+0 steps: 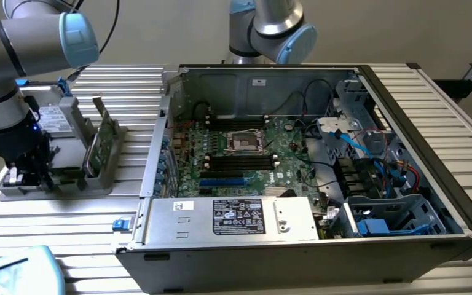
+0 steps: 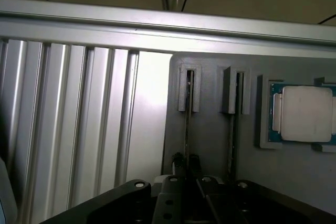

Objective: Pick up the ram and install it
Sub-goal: 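Pick up the ram and move it above insertion slot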

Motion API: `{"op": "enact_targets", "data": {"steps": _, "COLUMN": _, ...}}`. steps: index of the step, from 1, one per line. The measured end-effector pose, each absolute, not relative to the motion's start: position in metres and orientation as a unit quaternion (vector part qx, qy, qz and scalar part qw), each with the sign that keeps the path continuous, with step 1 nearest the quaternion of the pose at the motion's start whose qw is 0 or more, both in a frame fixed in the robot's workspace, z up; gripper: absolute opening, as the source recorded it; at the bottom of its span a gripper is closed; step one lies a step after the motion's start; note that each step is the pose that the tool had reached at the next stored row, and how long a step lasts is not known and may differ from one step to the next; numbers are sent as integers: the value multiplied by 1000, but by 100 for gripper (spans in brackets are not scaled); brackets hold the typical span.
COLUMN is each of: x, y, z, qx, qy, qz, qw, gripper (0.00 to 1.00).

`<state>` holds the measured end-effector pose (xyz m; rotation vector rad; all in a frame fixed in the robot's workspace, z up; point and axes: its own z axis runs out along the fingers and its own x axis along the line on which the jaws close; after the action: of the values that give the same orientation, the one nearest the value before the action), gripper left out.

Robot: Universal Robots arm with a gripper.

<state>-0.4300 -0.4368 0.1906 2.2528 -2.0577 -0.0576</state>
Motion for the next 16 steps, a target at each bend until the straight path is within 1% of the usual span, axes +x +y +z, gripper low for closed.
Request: {"op": "enact_targets", "data": {"steps": 16, "x": -424, "y": -437, "z": 195, "qx": 738, "qy": -673, "qz": -20, "qw": 46, "gripper": 14}}
